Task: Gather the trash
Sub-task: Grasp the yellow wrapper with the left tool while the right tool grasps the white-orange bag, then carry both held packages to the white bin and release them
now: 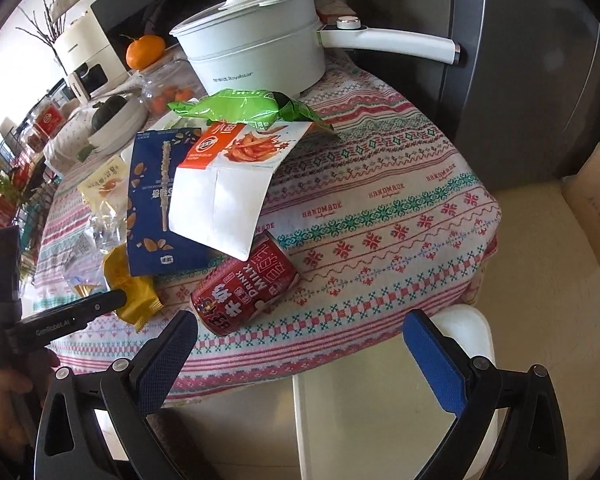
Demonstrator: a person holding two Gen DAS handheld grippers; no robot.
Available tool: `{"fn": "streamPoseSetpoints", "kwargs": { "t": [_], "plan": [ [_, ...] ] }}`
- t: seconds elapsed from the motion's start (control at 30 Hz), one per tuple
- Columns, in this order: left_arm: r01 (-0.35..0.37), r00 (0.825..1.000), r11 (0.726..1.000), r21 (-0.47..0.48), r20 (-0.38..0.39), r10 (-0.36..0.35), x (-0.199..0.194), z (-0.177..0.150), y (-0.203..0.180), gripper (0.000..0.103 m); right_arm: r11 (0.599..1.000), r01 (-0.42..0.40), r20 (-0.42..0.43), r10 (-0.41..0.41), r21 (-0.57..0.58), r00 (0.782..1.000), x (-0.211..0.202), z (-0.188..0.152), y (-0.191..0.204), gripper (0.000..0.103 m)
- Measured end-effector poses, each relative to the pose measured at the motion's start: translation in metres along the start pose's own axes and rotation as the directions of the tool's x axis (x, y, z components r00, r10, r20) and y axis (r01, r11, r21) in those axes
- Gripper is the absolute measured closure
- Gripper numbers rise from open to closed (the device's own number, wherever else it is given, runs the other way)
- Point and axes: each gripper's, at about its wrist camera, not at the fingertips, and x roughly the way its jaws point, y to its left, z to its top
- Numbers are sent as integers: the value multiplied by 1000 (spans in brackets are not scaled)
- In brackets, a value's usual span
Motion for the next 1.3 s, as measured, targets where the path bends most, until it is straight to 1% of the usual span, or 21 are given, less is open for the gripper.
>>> {"fn": "streamPoseSetpoints", "kwargs": {
  "t": [0.03,0.07,0.13,0.17,0.23,0.3,0.4,0.57,0.63,0.7,0.73,0.77,0.87,0.9,0.97,1.07,1.1,1.17,1.2,1.27,1.3],
  "plan": [
    [8,1000,1000,-22,-7,-8,4,0,2,54,1000,-15,-11,15,4,1000,3,1,0,0],
    [16,1000,999,-39,-11,-16,5,1,3,58,999,-31,-19,31,8,999,6,2,-1,0],
    [41,999,997,-72,-10,-42,7,1,4,71,998,-55,-35,56,27,998,13,5,-1,0],
    [51,999,996,-78,-2,-51,6,0,3,74,997,-61,-44,63,39,997,16,6,-2,0],
    [50,999,997,-61,15,-49,1,-2,-2,91,995,-76,-52,79,59,996,22,9,-1,0],
    [32,999,999,-39,24,-31,-5,-4,-7,94,992,-90,-57,95,90,994,27,11,-2,0],
    [23,999,999,-33,28,-22,-14,-8,1,97,988,-92,-58,100,127,993,31,16,-3,0],
    [14,997,1000,-13,75,-13,-38,-20,14,98,989,-117,6,117,89,993,29,36,6,0],
    [15,995,1000,5,102,-15,-52,-22,17,98,985,-147,22,146,93,989,32,47,3,0],
    [12,992,1000,24,127,-15,-64,-25,20,98,968,-211,33,209,136,977,39,56,-7,6],
    [8,990,999,35,138,-13,-68,-27,21,98,955,-246,35,243,168,969,44,59,-12,11],
    [5,989,999,42,147,-11,-72,-26,26,98,935,-291,41,289,204,956,50,63,-18,14],
    [14,987,999,42,159,-21,-78,-21,34,98,892,-361,49,362,272,931,69,71,-29,23],
    [20,986,999,38,162,-26,-77,-19,36,98,873,-390,53,393,292,918,76,72,-33,27],
    [28,985,999,34,167,-33,-81,-20,40,98,823,-455,65,462,340,884,89,74,-38,32],
    [32,984,999,35,172,-37,-79,-18,35,98,741,-552,98,562,381,821,102,76,-40,47],
    [32,984,999,36,173,-38,-80,-16,32,98,722,-574,112,581,385,806,104,77,-40,50],
    [29,983,999,41,177,-36,-81,-16,27,98,682,-625,139,626,380,767,106,79,-36,50],
    [28,983,999,44,180,-35,-81,-15,25,98,666,-643,149,642,378,752,106,80,-35,52],
    [27,982,998,49,183,-35,-79,-14,21,98,654,-661,159,656,367,738,104,84,-29,68],
    [28,982,998,51,184,-37,-79,-15,19,98,653,-668,160,662,356,732,103,86,-25,85]
  ]
}}
